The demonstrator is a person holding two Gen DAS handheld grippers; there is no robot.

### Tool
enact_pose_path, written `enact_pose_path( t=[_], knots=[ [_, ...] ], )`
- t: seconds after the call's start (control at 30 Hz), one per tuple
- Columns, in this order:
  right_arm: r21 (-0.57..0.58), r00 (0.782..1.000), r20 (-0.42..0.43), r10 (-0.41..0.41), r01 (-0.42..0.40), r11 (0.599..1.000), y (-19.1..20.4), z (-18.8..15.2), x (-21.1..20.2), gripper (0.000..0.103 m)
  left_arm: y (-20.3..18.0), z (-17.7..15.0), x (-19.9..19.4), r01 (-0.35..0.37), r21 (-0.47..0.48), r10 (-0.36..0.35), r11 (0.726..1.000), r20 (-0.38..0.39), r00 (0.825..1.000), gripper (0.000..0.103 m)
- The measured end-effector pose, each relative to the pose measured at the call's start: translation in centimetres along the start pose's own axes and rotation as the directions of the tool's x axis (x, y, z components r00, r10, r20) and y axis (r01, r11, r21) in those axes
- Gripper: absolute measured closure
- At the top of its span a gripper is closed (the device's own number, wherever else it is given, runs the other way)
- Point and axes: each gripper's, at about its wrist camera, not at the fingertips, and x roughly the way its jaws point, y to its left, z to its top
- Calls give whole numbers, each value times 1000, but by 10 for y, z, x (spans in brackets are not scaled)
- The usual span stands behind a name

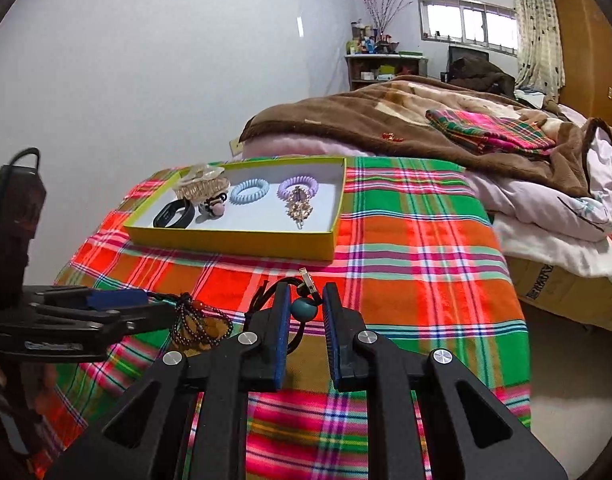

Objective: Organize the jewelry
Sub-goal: 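Grasp the dark beaded bracelet with the left gripper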

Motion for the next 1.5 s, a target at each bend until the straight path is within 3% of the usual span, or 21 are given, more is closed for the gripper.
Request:
enact_pose_path(
  t=[0.23, 0.53, 0.73, 0.97, 1.17, 1.5],
  knots=[
    [13, 1000, 20, 13, -13, 1000, -11, -4, -11, 86, -9, -3, 13, -23, -42, 22, 999, -16, 1000, 41],
    [31, 999, 38, 28, -29, 999, -19, -6, -18, 87, -30, -3, 24, -105, 12, 105, 994, 5, 994, 43],
    [33, 998, 41, 41, -43, 999, -18, -8, -18, 86, -30, -1, 25, -136, 5, 136, 991, 8, 991, 57],
    [33, 998, 40, 45, -46, 998, -18, -9, -19, 86, -25, 0, 22, -139, -9, 139, 990, 10, 990, 84],
    [33, 998, 35, 42, -43, 999, -16, -10, -18, 87, -22, -1, 17, -115, -11, 116, 993, 23, 993, 93],
    [33, 998, 41, 38, -39, 999, -14, -9, -22, 87, -23, -1, 8, -98, 2, 98, 995, 37, 994, 94]
  ],
)
